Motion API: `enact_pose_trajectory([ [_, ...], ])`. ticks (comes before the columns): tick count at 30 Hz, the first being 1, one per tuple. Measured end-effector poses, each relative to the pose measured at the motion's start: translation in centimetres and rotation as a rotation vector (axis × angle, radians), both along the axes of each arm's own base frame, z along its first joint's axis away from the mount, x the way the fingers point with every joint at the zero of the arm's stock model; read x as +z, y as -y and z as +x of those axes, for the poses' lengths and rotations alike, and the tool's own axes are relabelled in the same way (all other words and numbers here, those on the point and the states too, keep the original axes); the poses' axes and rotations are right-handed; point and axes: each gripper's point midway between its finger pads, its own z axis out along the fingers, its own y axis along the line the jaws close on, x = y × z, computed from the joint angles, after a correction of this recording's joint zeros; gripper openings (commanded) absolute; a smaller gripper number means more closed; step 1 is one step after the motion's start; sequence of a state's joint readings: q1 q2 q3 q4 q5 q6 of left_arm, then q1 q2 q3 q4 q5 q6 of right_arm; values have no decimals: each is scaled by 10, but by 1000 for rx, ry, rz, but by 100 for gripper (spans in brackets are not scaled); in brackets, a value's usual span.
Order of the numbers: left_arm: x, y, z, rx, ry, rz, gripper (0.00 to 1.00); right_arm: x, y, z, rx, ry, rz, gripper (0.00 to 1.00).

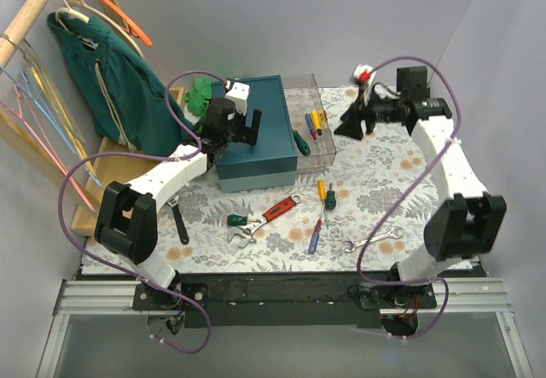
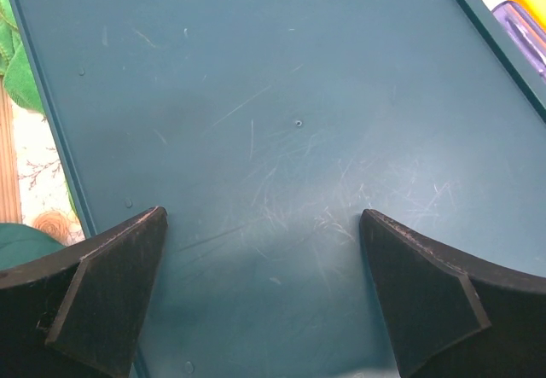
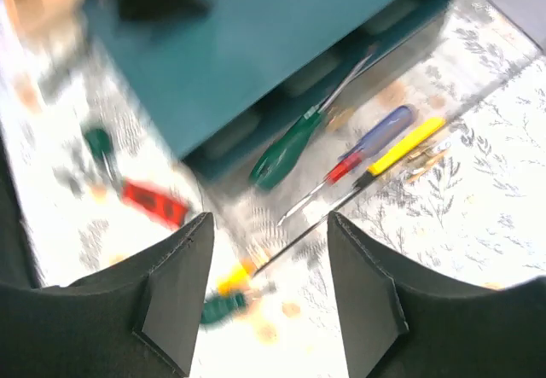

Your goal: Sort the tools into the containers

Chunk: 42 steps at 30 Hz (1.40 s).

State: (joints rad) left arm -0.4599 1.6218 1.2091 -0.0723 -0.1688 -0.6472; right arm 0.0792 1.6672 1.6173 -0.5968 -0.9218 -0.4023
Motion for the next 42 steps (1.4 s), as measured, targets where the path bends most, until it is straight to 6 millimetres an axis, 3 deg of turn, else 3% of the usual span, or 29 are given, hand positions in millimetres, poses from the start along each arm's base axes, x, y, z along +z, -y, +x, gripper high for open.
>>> enact_pose_trajectory([
  [2,0,0,0,1,-1,-5,98,-8,-5,-35,97,121,-103,60],
  [5,0,2,-1,3,-6,-22,98,-44,-13,-92,304,274,-270,60],
  [9,0,5,-2,0,-14,-47,98,-122,-8,-152,594,334,-455,59],
  [12,0,7,-2,0,-20,-62,98,-160,-6,-183,802,378,-540,60],
  [20,7,5,-19,-16,-29,-93,98,-206,-33,-209,1162,462,-580,59],
  [22,17,-1,-31,-22,-14,-94,98,-218,-35,-214,1233,469,-590,59],
  [29,54,-14,-41,-19,71,-106,98,-237,-39,-220,1351,499,-607,55],
  [32,59,-22,-40,-3,85,-108,98,-247,-43,-222,1392,508,-614,48],
  [40,44,-32,-41,15,51,-93,98,-253,-52,-225,1451,551,-609,3],
  [42,43,-32,-42,11,48,-94,98,-251,-50,-225,1452,557,-616,1],
])
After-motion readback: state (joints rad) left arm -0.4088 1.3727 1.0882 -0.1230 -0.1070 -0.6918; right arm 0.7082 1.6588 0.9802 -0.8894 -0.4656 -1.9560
